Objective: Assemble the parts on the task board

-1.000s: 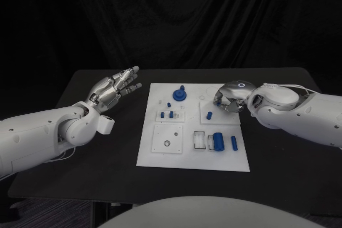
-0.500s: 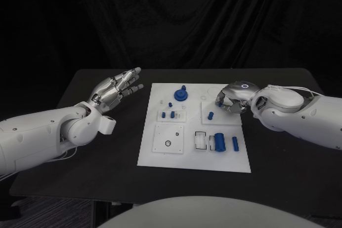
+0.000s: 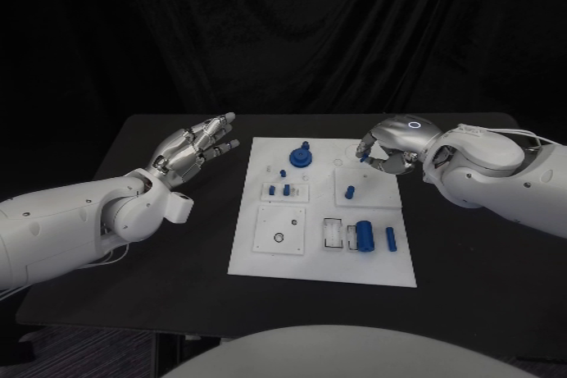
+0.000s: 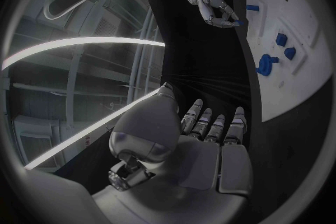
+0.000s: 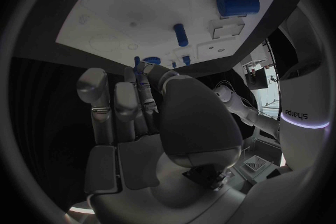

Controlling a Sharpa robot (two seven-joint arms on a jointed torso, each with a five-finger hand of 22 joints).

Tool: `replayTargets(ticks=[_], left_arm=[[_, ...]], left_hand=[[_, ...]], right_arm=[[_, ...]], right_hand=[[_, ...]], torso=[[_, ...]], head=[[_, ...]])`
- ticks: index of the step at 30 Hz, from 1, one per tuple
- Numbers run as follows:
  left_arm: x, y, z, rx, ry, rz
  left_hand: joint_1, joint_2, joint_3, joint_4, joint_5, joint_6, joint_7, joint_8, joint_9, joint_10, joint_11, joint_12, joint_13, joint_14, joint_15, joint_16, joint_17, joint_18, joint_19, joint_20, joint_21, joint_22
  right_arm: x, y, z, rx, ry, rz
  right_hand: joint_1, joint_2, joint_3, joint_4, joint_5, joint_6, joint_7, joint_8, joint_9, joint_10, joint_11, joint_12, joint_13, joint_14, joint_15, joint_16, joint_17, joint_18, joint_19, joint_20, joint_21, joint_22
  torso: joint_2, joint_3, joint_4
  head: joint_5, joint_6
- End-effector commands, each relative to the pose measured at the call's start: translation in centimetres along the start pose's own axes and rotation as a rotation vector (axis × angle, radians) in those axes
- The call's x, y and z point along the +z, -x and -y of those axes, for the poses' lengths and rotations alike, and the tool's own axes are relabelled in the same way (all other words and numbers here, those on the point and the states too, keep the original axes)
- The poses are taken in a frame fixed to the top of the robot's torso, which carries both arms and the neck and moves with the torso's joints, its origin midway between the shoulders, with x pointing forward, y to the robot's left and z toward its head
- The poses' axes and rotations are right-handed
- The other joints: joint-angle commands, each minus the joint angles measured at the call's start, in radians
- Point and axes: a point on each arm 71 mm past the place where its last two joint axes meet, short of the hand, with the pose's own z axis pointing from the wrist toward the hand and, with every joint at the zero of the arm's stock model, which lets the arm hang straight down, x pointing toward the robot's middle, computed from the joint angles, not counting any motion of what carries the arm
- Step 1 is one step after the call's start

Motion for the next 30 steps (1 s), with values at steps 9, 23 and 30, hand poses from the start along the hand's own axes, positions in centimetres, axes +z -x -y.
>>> replayTargets(ticks=[9,23,30], left_arm=[[0.2,-0.4,0.3,-0.022,-0.064,-0.018],[0.4,-0.7,0.2,-0.021,-0.063,-0.019],[0.6,-1.0,0.2,-0.020,-0.067,-0.020]], left_hand=[[0.011,0.005,0.009,0.002,0.006,0.003,0.013,0.006,0.001,0.002,0.014,0.005,0.002,-0.001,0.005,-0.004,0.000,0.013,0.001,0.004,0.006,-0.002],[0.012,0.007,0.009,0.003,0.006,-0.002,0.008,0.005,0.001,0.001,0.019,0.005,0.002,-0.001,0.005,-0.004,0.000,0.014,0.000,0.002,0.005,-0.004],[0.010,0.008,0.007,0.005,0.006,-0.024,-0.029,0.002,-0.002,-0.003,0.026,0.005,0.001,-0.001,0.007,-0.004,0.000,0.015,-0.001,0.001,0.005,-0.008]], right_arm=[[0.0,2.1,-4.4,0.024,0.116,0.063],[2.2,0.2,-12.2,0.038,0.302,-0.032],[3.6,-1.6,-14.0,0.038,0.334,-0.078]], right_hand=[[-0.003,0.001,-0.010,-0.001,0.005,0.010,0.001,0.006,0.007,0.016,-0.001,0.004,-0.003,0.007,-0.004,0.006,0.005,0.005,0.008,-0.005,0.013,0.113],[0.003,-0.001,-0.008,-0.008,0.020,0.004,0.003,0.000,0.010,0.022,-0.001,-0.001,-0.008,0.020,-0.004,0.023,0.025,0.002,0.018,-0.006,0.032,0.117],[0.003,-0.001,-0.008,-0.007,0.022,0.001,0.003,-0.002,0.010,0.022,0.000,-0.002,-0.009,0.021,-0.004,0.024,0.025,0.002,0.019,-0.006,0.032,0.117]], torso=[[0.001,0.0003,0.0020],[-0.005,-0.0047,0.0029],[-0.001,-0.0008,0.0041]], head=[[0.005,0.000],[0.003,0.000],[0.017,0.000]])
